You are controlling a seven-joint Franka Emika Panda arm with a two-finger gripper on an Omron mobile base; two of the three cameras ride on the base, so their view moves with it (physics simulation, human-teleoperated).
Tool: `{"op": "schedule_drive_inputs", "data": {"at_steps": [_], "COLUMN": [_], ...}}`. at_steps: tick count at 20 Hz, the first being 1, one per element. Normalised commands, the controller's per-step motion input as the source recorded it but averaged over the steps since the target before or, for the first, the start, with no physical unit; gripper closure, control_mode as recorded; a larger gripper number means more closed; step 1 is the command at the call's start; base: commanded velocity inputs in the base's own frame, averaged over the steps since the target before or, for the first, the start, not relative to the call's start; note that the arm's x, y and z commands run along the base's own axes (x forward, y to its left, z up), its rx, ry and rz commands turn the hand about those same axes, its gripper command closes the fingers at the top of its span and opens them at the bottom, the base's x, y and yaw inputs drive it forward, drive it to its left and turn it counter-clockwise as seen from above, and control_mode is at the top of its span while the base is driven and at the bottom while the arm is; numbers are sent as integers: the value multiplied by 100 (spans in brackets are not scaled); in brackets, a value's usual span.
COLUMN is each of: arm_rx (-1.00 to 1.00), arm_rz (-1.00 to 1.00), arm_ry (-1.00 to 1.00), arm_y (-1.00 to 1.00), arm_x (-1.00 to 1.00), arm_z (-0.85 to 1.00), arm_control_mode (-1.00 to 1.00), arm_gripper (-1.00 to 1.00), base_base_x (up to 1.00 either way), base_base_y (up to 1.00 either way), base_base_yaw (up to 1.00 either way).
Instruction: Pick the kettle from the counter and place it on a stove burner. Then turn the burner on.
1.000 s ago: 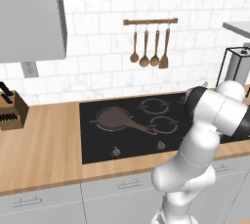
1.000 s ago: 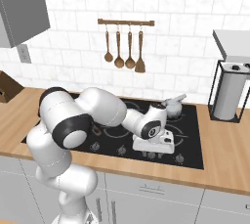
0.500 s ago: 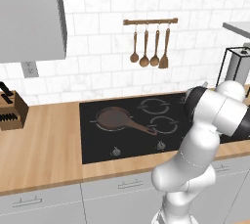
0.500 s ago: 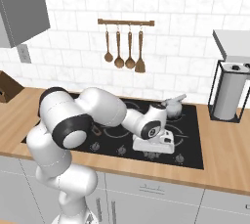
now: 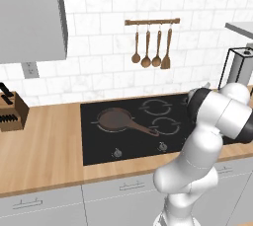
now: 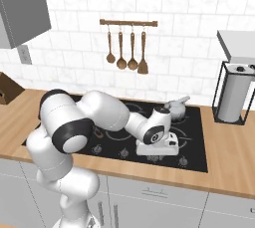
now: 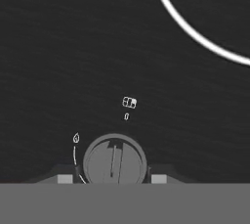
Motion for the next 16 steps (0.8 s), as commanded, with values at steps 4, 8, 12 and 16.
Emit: {"op": "schedule_drive_inputs", "data": {"at_steps": [4, 8, 12, 16], "arm_rx": [0, 0, 0, 0], "arm_rz": [21, 22, 21, 21], "arm_ry": [0, -4, -10, -6], "arm_y": [4, 1, 0, 0], "arm_x": [0, -6, -12, -4], "arm_z": [0, -2, -4, 0], "arm_control_mode": [-100, -100, -100, -100], "arm_gripper": [100, 100, 100, 100], "base_base_x": [0, 0, 0, 0], "base_base_y": [0, 0, 0, 0], "base_base_yaw": [0, 0, 0, 0]}}
